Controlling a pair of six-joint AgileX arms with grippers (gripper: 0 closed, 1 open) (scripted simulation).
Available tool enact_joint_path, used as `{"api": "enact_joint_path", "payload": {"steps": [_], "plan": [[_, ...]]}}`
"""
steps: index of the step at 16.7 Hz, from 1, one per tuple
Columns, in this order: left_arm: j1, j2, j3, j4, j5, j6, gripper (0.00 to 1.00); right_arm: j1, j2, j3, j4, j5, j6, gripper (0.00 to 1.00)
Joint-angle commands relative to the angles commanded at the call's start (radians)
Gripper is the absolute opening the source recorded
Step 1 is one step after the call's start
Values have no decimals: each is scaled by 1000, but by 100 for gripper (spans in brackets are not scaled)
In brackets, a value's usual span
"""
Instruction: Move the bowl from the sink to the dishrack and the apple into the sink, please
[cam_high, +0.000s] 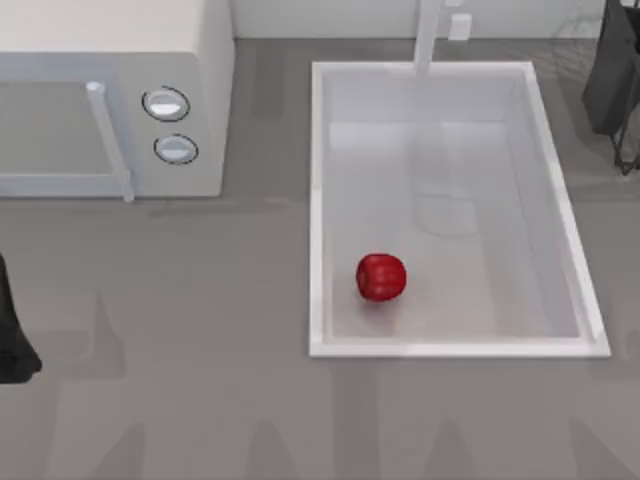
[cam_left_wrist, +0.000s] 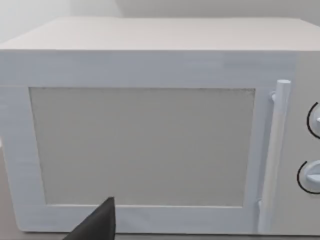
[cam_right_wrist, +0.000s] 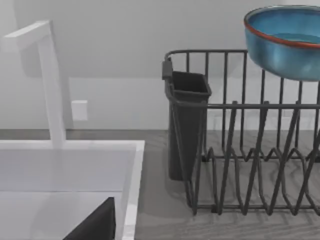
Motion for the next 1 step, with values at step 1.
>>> {"api": "enact_joint_path", "payload": {"steps": [1], "plan": [[0, 0, 0, 0, 0, 0, 100, 0, 0, 0, 0, 0, 0, 100]]}}
